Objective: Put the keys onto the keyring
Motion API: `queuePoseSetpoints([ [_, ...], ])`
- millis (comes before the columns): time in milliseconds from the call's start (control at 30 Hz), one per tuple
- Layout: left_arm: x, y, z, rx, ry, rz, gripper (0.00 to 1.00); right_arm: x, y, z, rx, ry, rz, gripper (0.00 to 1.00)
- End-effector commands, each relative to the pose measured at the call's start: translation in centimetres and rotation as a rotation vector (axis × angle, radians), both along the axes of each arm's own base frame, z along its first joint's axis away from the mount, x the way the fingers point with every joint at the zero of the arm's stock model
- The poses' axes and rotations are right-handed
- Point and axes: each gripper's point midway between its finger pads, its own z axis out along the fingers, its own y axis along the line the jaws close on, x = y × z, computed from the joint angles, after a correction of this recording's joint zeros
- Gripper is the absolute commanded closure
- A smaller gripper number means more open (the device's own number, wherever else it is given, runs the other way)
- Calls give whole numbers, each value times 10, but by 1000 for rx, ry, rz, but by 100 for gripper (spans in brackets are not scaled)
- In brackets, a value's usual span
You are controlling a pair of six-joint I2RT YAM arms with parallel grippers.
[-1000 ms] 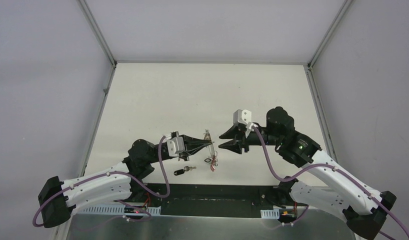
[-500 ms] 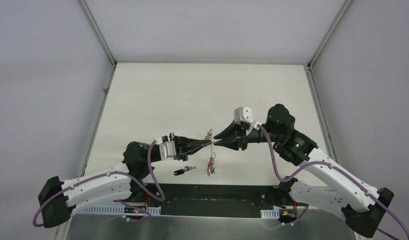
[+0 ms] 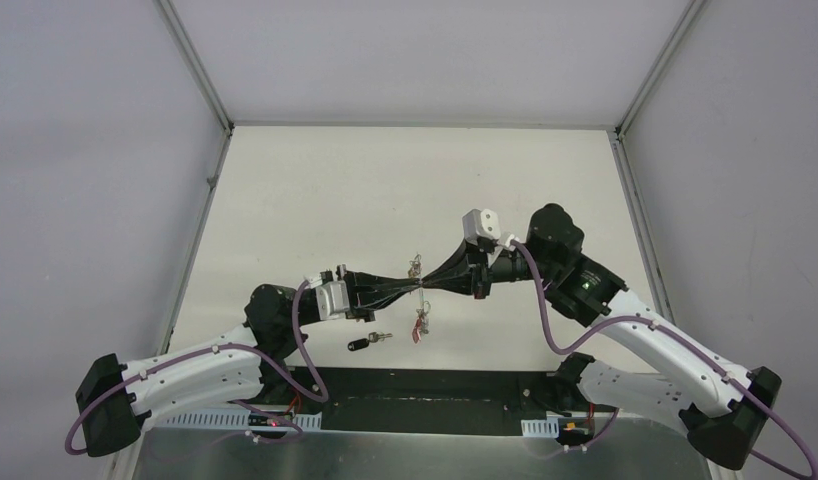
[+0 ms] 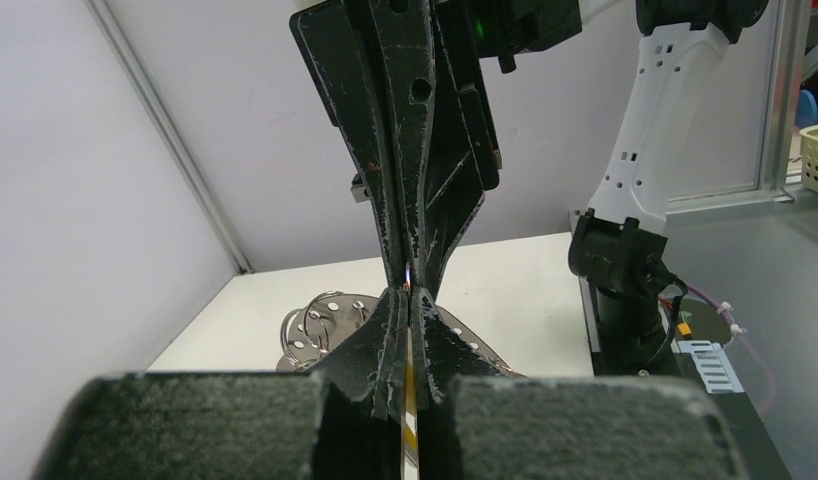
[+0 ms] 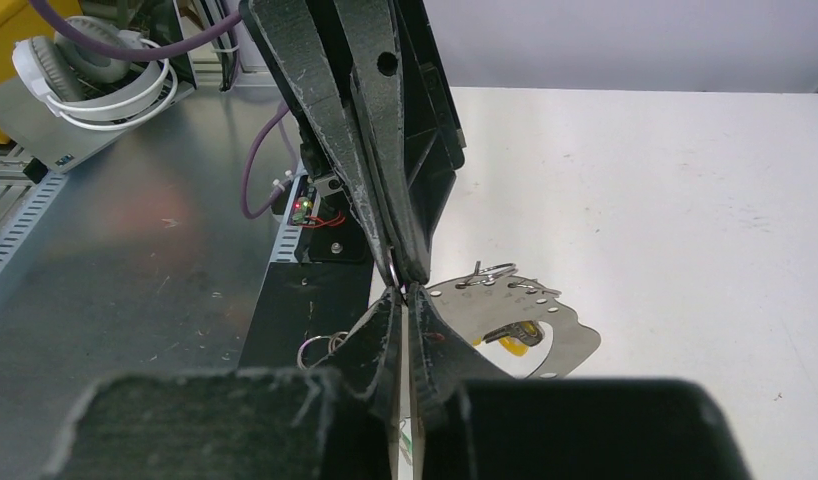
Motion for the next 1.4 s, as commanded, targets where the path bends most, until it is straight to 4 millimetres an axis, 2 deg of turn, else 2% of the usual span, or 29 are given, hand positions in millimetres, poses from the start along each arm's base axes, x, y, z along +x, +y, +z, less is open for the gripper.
queuePoseSetpoints([
  [0, -8, 7, 22, -74, -29, -15, 100, -6, 6, 14, 45, -1, 45, 100],
  [267, -5, 7, 22, -68, 4, -8, 100, -13, 5, 14, 52, -12, 84, 100],
  [367, -3, 7, 22, -67, 10, -2, 100, -15, 4, 13, 52, -16, 99, 88],
  [467, -3, 8, 21, -69, 13, 3, 100, -16, 5, 12, 50, -13, 107, 86],
  [633, -3, 9, 21, -69, 17, 4, 100, -15, 5, 12, 50, -16, 108, 89],
  [733, -2, 8, 19, -62, 23, 4, 100, -16, 6, 13, 51, -16, 113, 100],
  [933, -2, 6, 18, -44, 34, 1, 100, -13, 6, 11, 47, -6, 93, 100],
  [967, -2, 7, 18, -42, 35, 0, 93, -12, 6, 10, 45, -3, 84, 100],
  [1033, -3, 8, 19, -38, 38, 0, 64, -9, 5, 7, 42, -3, 61, 100],
  [1067, -4, 9, 19, -35, 39, -1, 53, -8, 5, 6, 41, -3, 53, 100],
  [1133, -6, 11, 19, -26, 41, -2, 35, -7, 4, 4, 41, -7, 41, 100],
  [1200, -8, 14, 20, -20, 38, 1, 26, -7, 3, 3, 41, -11, 37, 100],
  [1367, -9, 24, 22, -25, 38, 24, 15, -9, 0, 0, 47, -38, 38, 100],
])
